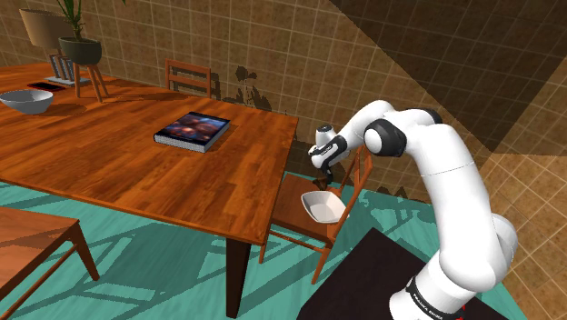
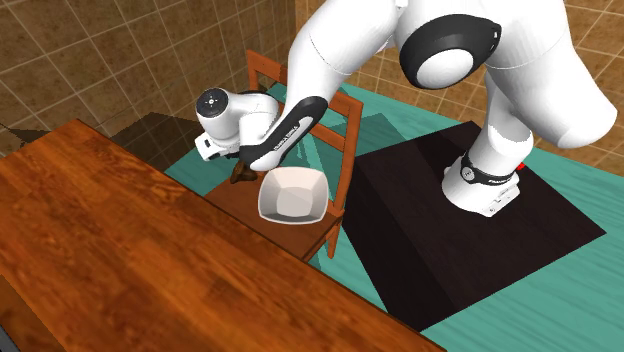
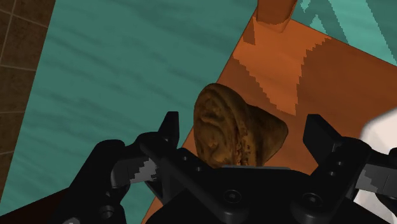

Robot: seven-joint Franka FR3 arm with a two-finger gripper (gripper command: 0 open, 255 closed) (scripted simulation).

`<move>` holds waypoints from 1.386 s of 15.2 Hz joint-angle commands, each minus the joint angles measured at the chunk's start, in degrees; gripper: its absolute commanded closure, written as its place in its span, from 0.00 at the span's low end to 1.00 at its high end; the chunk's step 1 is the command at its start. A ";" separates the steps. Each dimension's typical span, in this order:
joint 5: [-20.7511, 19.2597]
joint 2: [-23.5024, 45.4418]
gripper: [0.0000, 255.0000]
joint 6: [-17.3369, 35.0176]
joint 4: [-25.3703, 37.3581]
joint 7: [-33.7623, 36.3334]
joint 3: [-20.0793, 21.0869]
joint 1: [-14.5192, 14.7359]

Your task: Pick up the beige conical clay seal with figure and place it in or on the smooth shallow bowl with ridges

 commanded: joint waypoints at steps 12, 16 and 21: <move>-0.01 -0.02 1.00 0.05 -0.07 0.01 -0.01 0.01; -0.12 -1.23 1.00 -0.73 -0.43 -0.27 -0.17 0.17; -0.41 -4.22 1.00 -2.80 -1.21 -0.93 -0.59 0.61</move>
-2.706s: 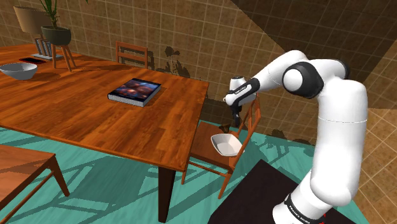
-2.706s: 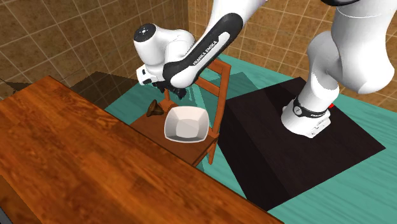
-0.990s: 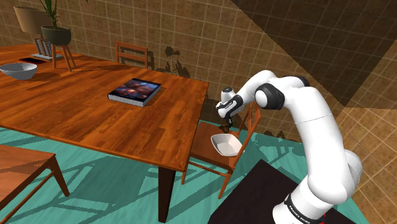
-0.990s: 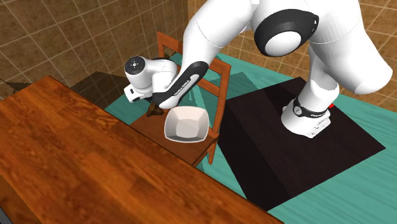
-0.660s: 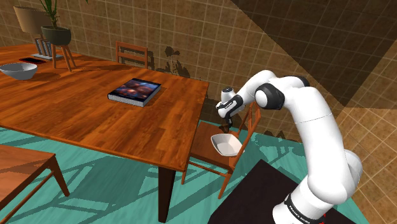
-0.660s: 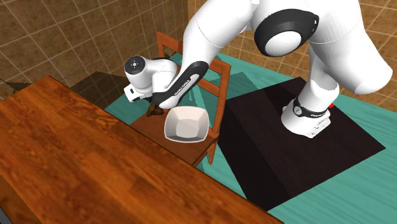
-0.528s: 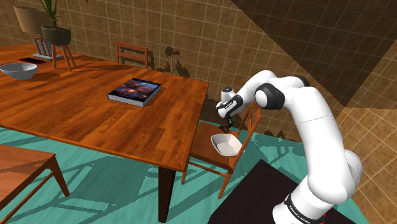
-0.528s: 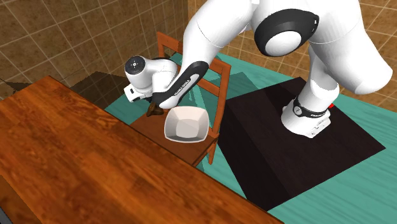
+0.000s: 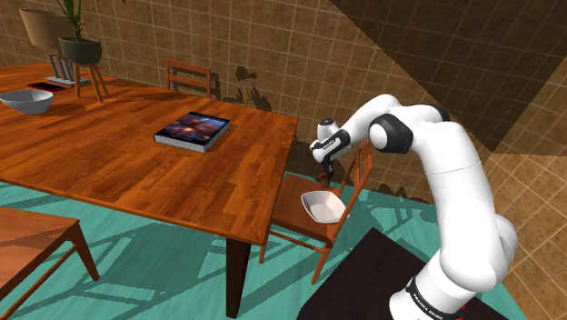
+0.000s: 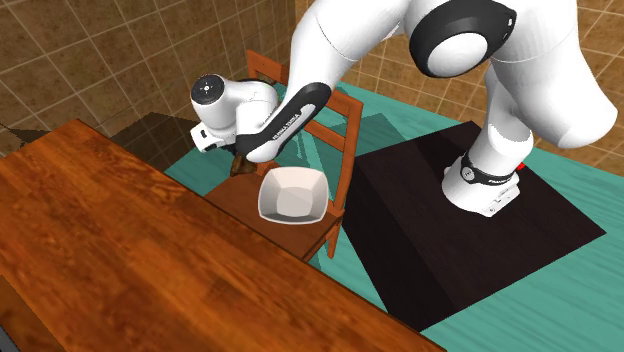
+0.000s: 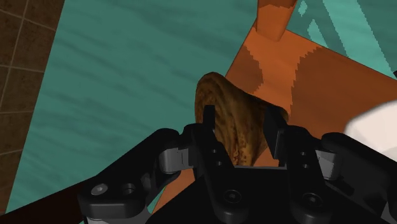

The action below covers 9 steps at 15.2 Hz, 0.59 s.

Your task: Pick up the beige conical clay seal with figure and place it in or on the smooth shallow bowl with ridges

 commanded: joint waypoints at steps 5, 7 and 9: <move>-0.39 -3.56 1.00 -2.67 -0.74 -0.71 -0.52 0.62; -0.51 -4.65 1.00 -3.61 -0.83 -0.98 -0.67 0.78; -0.62 -5.71 1.00 -4.57 -0.88 -1.25 -0.83 0.94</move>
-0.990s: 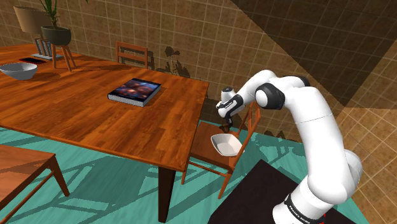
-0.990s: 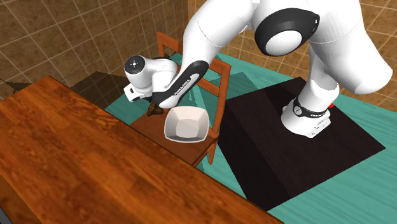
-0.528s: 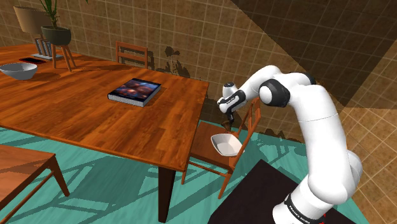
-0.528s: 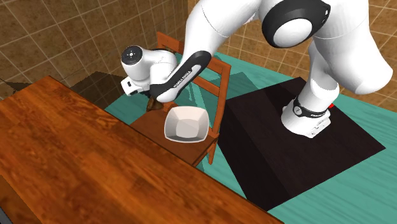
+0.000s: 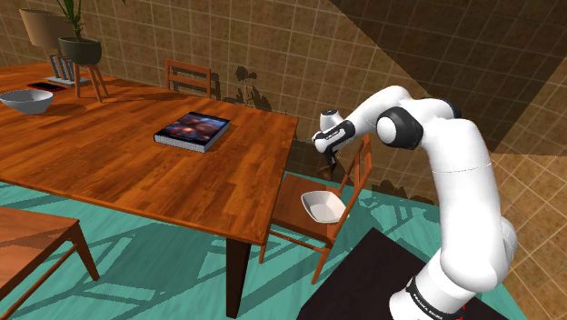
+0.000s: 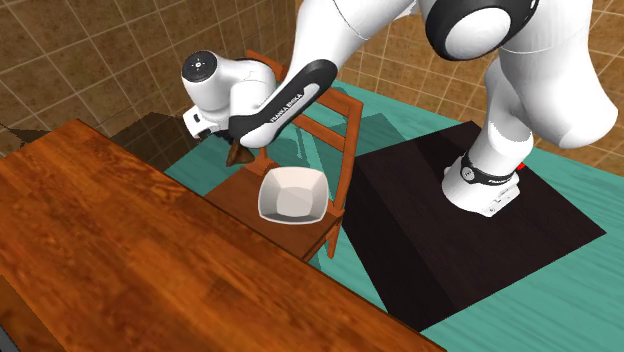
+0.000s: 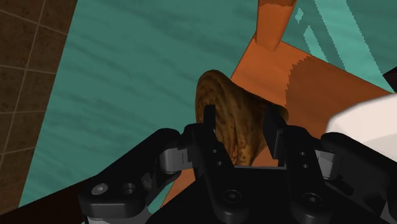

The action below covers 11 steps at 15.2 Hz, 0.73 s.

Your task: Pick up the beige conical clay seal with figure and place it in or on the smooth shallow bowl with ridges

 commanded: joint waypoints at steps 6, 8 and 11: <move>-0.49 -3.79 1.00 -3.40 -0.21 -0.78 -0.56 0.72; -0.56 -4.43 1.00 -4.08 -0.13 -0.96 -0.64 0.81; -3.25 -10.64 1.00 -2.53 -8.64 2.34 -2.01 4.52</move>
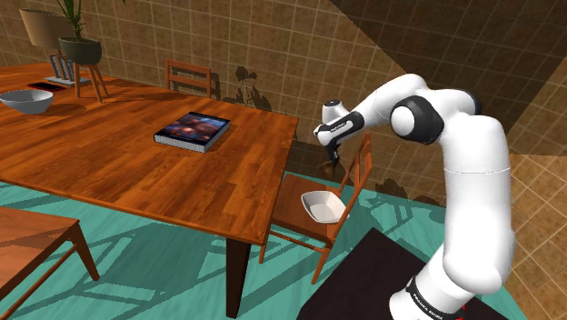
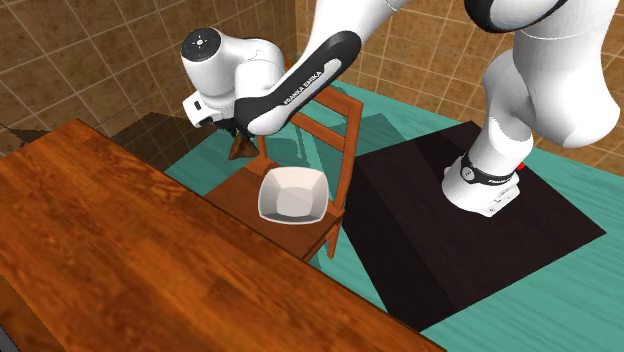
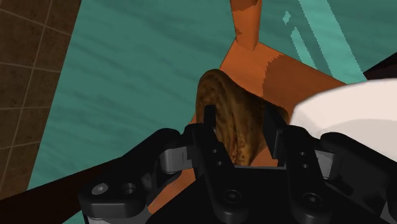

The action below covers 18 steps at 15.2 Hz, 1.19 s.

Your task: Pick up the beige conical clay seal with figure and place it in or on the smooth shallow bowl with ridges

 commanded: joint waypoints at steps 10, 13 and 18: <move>-12.39 -22.51 1.00 -0.62 -24.97 14.88 -2.96 11.81; -15.79 -29.06 1.00 -2.83 -30.60 19.75 -2.17 14.11; -15.85 -25.90 1.00 1.08 -31.51 20.78 -2.20 13.69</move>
